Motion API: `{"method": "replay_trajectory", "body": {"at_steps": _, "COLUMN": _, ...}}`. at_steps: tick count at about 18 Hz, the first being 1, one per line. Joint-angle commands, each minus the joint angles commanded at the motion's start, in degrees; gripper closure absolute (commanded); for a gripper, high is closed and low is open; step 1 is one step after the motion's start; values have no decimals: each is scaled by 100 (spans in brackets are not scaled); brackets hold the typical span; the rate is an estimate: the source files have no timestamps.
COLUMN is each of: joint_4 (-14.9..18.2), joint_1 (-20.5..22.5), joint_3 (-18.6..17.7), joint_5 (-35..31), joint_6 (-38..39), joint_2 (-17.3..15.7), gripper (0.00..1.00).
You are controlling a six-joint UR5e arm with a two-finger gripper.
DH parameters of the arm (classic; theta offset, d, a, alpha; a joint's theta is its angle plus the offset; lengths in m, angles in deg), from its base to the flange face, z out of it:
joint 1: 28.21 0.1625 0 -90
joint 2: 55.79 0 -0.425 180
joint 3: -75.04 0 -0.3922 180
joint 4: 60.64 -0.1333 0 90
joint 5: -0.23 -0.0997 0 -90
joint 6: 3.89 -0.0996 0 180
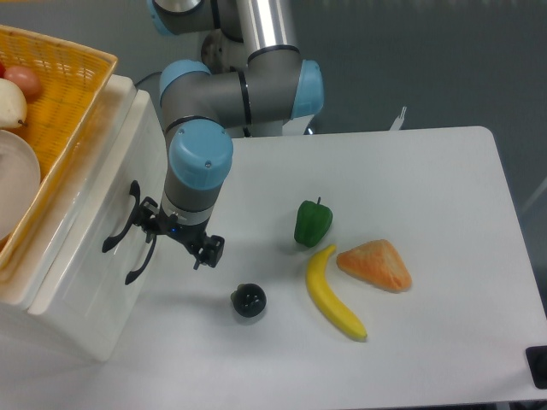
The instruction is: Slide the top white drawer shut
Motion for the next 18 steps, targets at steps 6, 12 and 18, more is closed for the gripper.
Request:
{"method": "replay_trajectory", "body": {"at_steps": 6, "joint_4": 0, "joint_1": 448, "joint_3": 72, "joint_5": -53, "joint_6": -772, "joint_2": -17, "gripper": 0}}
{"method": "replay_trajectory", "body": {"at_steps": 12, "joint_4": 53, "joint_1": 896, "joint_3": -314, "joint_5": -1490, "joint_6": -2168, "joint_2": -517, "gripper": 0}}
{"method": "replay_trajectory", "body": {"at_steps": 18, "joint_4": 228, "joint_1": 1318, "joint_3": -377, "joint_5": -2303, "joint_6": -3471, "joint_2": -755, "gripper": 0}}
